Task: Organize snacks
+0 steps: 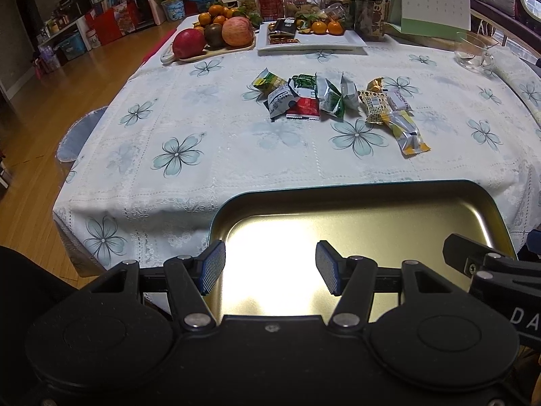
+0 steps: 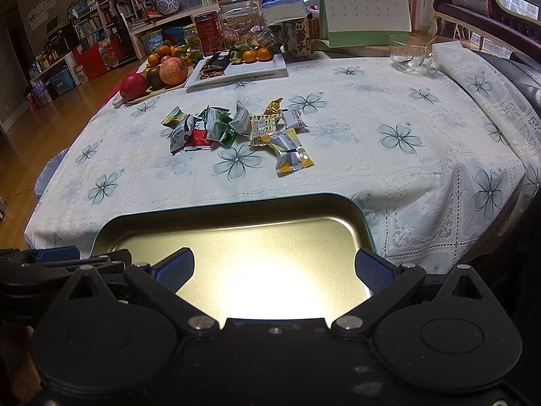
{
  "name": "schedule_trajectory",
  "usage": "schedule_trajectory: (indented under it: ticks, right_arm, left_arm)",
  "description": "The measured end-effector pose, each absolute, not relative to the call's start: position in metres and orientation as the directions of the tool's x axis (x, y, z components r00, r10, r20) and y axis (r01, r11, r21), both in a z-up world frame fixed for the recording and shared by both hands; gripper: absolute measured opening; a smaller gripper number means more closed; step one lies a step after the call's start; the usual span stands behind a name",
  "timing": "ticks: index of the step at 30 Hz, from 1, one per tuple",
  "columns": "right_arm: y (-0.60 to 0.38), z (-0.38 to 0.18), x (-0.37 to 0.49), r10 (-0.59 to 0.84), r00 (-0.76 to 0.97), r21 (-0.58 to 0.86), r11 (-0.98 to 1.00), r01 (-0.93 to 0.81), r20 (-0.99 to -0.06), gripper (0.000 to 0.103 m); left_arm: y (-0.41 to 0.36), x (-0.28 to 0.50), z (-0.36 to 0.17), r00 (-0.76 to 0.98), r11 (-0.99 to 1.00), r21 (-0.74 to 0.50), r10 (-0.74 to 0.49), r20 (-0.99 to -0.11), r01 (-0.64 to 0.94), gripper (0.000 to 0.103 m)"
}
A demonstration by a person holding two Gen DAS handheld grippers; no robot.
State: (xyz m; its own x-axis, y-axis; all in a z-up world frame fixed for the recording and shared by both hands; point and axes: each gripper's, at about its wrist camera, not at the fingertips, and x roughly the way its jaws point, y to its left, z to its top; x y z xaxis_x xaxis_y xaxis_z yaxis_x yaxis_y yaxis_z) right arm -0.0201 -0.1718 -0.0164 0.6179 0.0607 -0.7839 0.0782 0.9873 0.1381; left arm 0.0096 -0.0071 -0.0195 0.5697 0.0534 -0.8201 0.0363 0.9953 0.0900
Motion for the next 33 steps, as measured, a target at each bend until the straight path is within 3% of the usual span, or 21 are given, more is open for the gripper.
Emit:
schedule_trajectory:
  ticks: [33]
  right_arm:
    - [-0.1728, -0.0176, -0.0201, 0.076, 0.606, 0.159, 0.984, 0.084, -0.792, 0.103]
  left_arm:
    - [-0.0089, 0.0104, -0.0233, 0.552, 0.995, 0.089, 0.045, -0.833, 0.054, 0.062]
